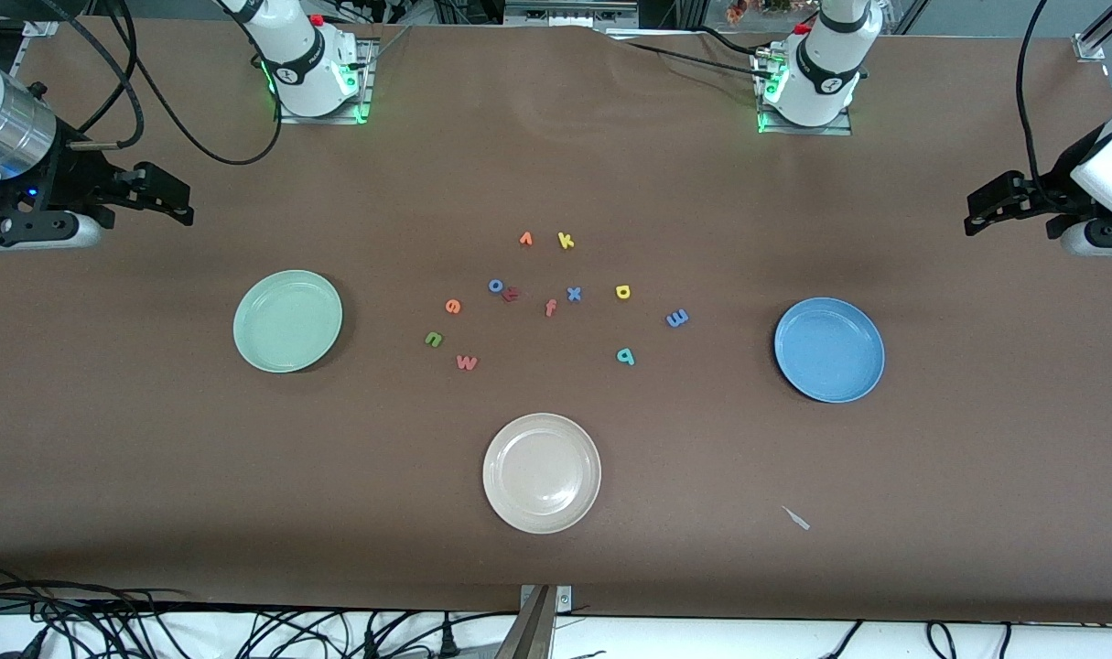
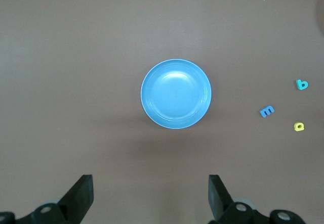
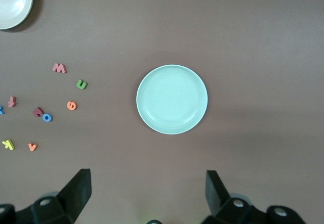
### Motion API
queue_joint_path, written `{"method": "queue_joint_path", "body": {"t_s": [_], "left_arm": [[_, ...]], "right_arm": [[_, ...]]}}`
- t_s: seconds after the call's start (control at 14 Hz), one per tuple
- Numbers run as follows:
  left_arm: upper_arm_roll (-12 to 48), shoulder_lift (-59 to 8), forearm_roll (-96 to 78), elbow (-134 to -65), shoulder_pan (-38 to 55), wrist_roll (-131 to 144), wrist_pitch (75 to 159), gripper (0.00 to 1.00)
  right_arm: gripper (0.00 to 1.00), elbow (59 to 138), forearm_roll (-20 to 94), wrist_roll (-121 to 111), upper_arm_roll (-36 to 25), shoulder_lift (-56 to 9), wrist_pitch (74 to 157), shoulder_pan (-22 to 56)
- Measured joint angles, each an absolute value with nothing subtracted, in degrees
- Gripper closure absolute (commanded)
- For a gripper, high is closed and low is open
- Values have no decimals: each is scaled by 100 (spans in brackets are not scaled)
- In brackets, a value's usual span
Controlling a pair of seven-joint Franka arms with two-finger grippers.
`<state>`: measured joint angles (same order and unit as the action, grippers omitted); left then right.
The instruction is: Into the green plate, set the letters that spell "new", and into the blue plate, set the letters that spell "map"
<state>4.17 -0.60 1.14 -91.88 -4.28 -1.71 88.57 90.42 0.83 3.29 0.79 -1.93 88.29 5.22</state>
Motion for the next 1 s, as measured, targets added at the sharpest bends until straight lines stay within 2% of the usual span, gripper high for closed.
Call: {"method": "queue_joint_path", "body": {"t_s": [1.0], "left_arm": [[417,-65,114,-9199,-428,-171,8868,0]], "right_arm": [[0,9072,49,346,71,-247,8703,519]]}}
